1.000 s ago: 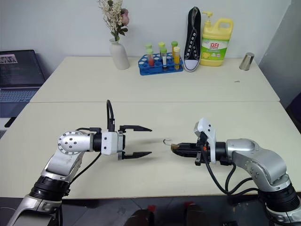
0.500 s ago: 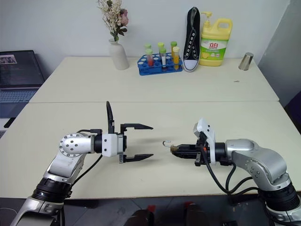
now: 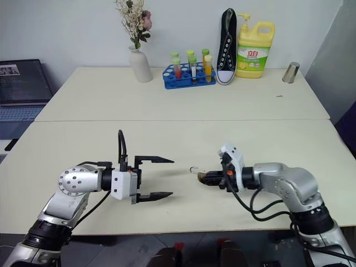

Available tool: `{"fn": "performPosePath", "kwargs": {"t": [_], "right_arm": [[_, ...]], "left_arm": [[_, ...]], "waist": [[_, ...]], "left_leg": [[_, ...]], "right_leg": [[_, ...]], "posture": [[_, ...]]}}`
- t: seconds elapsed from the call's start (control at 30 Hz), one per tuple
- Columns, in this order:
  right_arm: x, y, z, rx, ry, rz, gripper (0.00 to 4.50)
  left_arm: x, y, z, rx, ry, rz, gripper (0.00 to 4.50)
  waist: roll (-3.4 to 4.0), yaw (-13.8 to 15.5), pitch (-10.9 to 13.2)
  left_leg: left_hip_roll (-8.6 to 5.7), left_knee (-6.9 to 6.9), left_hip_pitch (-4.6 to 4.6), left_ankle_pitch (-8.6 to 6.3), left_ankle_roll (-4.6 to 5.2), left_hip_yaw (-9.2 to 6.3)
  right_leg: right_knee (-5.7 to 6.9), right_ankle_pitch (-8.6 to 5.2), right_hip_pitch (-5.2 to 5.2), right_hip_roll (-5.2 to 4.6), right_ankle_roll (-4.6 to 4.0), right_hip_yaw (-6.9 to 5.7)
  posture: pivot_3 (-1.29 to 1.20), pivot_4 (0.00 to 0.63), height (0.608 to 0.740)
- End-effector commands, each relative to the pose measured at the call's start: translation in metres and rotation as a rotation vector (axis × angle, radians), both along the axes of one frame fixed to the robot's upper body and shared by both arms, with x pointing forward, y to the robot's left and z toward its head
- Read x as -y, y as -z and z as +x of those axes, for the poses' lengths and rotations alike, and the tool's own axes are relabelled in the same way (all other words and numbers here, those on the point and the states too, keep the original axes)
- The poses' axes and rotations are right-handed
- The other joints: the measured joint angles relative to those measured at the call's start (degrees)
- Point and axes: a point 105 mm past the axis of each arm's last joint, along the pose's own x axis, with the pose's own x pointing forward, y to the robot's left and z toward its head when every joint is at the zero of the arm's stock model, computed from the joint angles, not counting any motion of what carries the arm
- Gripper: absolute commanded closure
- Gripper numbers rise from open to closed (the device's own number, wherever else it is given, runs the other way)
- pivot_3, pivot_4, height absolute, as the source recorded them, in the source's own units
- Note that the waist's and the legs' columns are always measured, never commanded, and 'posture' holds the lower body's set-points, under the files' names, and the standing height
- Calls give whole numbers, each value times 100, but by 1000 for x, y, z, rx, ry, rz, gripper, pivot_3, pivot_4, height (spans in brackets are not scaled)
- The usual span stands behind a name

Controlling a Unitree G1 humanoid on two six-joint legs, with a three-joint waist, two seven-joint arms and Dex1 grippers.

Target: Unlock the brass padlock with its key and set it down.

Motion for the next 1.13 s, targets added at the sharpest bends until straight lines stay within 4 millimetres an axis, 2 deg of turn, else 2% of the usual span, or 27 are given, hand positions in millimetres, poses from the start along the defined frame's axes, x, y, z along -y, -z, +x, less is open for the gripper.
{"fn": "performPosePath", "kwargs": {"t": [0.03,0.2,0.33,0.47,0.57,0.63,0.8,0.9,1.13], "right_arm": [[-7,5,6,-18,-12,-30,4367],[-8,10,16,-34,0,-54,4367],[3,13,25,14,14,-112,3040],[18,11,25,88,10,-161,1736],[37,2,27,250,31,-231,672],[46,-8,16,339,-7,-241,35],[60,-25,-13,462,-48,-221,35],[69,-29,-28,561,-91,-277,35],[73,-29,-32,568,-42,-250,35]], "left_arm": [[4,-9,-6,50,30,-18,0],[5,-7,-8,49,35,-14,0],[7,-6,-8,27,22,-33,0],[7,-13,0,-31,-61,-115,0],[3,-11,8,-81,-133,-116,0],[-1,-5,12,-104,-178,-70,0],[-15,3,15,-142,-256,-1,0],[-20,2,13,-156,-247,-1,0],[-26,7,7,-236,-223,7,0]], "waist": [[0,-1,0],[1,-2,0],[2,-3,1],[2,-2,1],[2,-2,1],[3,2,2],[3,-4,2],[3,4,3],[2,1,3]], "left_leg": [[0,0,0,0,0,0],[-1,0,0,0,0,1],[-2,-1,0,0,0,1],[-2,0,-1,0,0,0],[-2,-1,-1,-1,1,-1],[-4,-1,-1,-1,1,-1],[-4,-2,-2,-1,1,1],[0,-3,2,-1,1,3],[0,-1,3,0,0,4]], "right_leg": [[0,0,0,0,0,-1],[1,0,-2,0,0,0],[1,0,-2,1,0,-1],[1,0,-2,0,0,-1],[1,0,-1,0,0,-3],[0,0,-2,0,1,-4],[-1,-1,0,2,1,-3],[-1,-1,3,5,1,-3],[0,-1,6,5,1,-3]], "posture": [[0,150,740],[0,150,740],[0,150,740],[0,150,740],[0,150,740],[0,150,740],[0,150,740],[0,150,740],[0,150,740]]}}
